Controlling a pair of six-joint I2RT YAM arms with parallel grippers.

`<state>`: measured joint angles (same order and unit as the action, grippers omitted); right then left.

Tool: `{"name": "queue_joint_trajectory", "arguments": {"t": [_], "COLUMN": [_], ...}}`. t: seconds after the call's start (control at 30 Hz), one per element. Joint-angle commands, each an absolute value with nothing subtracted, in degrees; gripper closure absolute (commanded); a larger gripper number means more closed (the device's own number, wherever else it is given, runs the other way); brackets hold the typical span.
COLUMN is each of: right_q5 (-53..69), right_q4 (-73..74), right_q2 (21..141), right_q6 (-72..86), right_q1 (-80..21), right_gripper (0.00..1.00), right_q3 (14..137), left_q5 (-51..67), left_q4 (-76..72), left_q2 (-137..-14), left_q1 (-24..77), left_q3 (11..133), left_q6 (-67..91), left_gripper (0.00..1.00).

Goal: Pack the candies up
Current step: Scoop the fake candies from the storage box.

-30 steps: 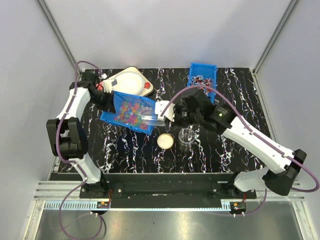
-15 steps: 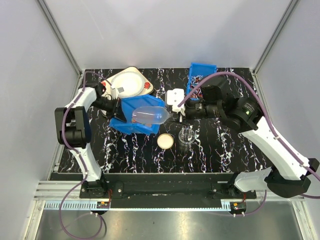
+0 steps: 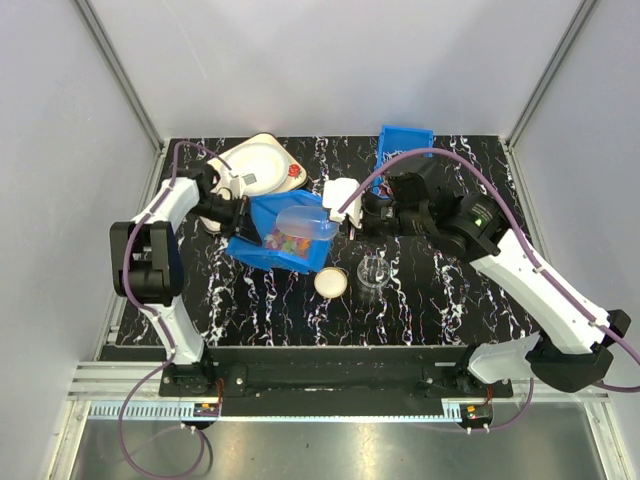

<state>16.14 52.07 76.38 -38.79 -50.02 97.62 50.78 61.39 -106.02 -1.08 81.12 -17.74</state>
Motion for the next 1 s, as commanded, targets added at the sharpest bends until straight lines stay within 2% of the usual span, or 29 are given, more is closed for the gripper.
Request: {"name": "queue_joint_trajectory", "arguments": {"t": [0.0, 0.03, 0.07, 0.1, 0.13, 0.17, 0.2, 0.43, 0.57, 0.63, 0.8, 0.97], "right_q5": [14.77, 14.77, 14.77, 14.77, 14.85, 14.94, 15.03, 14.77, 14.50, 14.33, 14.85, 15.29], "right_q4": [48.60, 48.52, 48.60, 48.60, 48.52, 48.69, 48.69, 48.60, 49.04, 49.04, 49.04, 49.74], "right_q2": [74.36, 74.18, 74.09, 74.00, 74.18, 74.18, 74.35, 74.27, 74.53, 74.79, 75.76, 77.34], "right_q6": [-38.94, -39.11, -39.11, -39.20, -39.11, -39.11, -39.02, -39.37, -39.55, -39.64, -39.55, -39.46], "right_q1": [-50.36, -50.36, -50.45, -50.45, -50.36, -50.45, -50.45, -50.45, -50.36, -50.45, -50.36, -50.45], "right_gripper": [1.00, 1.00, 1.00, 1.00, 1.00, 1.00, 1.00, 1.00, 1.00, 1.00, 1.00, 1.00], "right_q3": [97.47, 97.47, 97.21, 97.12, 97.12, 97.21, 97.12, 96.06, 95.63, 95.54, 95.36, 96.42], "left_q5": [44.28, 47.17, 55.38, 56.94, 55.13, 46.84, 44.06, 43.69, 42.03, 36.95, 35.16, 27.87], "left_q4": [52.82, 54.48, 59.97, 63.07, 63.80, 61.63, 60.74, 66.26, 80.13, 79.46, 82.52, 83.41], "left_q2": [-99.84, -100.19, -101.94, -103.17, -104.23, -105.20, -105.73, -111.61, -115.23, -113.22, -112.59, -112.85], "left_q1": [-0.26, -0.61, -0.62, -0.44, 0.52, 1.40, 1.67, 1.49, 1.67, 1.58, 1.76, 1.76], "left_q3": [78.49, 79.18, 81.36, 82.87, 83.66, 83.32, 82.80, 84.46, 89.73, 89.39, 87.81, 86.66], "left_q6": [-8.78, -9.57, -13.67, -15.71, -15.21, -11.64, -10.47, -12.56, -19.94, -18.73, -18.89, -19.51], "left_gripper": [1.00, 1.00, 1.00, 1.00, 1.00, 1.00, 1.00, 1.00, 1.00, 1.00, 1.00, 1.00]}}
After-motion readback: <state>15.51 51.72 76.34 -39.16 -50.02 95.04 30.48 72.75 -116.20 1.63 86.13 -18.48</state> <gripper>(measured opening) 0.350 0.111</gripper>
